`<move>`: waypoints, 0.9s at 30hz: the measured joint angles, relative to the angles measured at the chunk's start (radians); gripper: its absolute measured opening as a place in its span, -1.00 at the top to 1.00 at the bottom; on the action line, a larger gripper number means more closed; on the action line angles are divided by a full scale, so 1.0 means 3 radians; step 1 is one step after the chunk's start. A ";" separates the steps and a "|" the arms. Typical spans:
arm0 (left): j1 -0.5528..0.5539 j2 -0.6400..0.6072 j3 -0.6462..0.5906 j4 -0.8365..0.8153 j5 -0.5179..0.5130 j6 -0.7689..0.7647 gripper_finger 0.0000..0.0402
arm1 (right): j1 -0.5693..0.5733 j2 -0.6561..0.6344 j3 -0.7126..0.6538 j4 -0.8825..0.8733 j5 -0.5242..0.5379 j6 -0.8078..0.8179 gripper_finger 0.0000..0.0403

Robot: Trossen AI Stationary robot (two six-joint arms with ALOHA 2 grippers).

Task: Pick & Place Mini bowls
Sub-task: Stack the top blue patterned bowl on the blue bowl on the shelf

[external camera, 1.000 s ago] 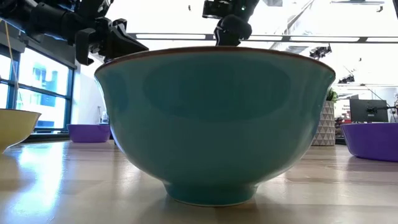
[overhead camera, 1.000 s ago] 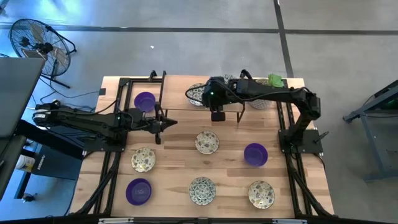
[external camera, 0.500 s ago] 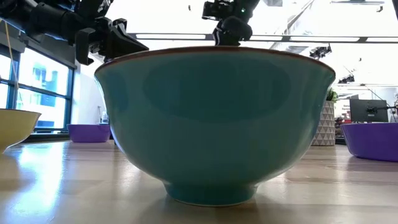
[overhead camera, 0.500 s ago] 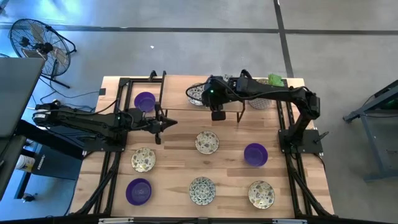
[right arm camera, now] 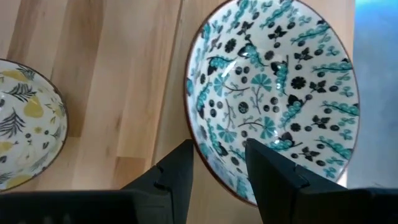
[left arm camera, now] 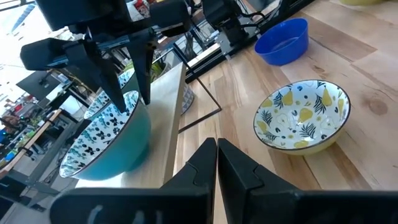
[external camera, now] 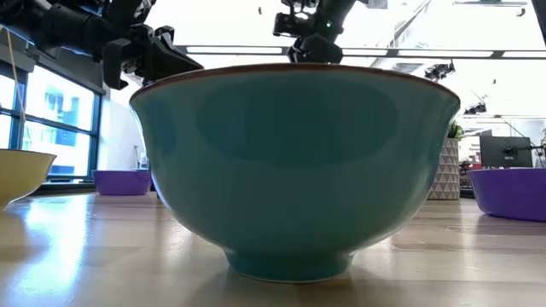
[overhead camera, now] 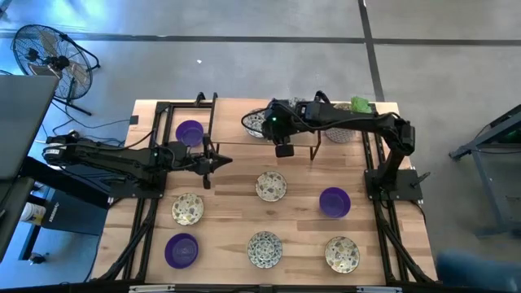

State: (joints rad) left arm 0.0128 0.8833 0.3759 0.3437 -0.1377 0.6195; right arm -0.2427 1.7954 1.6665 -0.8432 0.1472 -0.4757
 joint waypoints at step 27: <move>0.0000 0.0001 0.0000 -0.0013 0.0126 -0.0029 0.95 | -0.0046 0.0060 0.0000 0.0158 -0.0046 -0.0259 0.97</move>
State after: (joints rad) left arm 0.0127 0.8837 0.3759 0.3397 -0.0999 0.6108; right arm -0.2565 1.8135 1.6665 -0.7957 0.1333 -0.5533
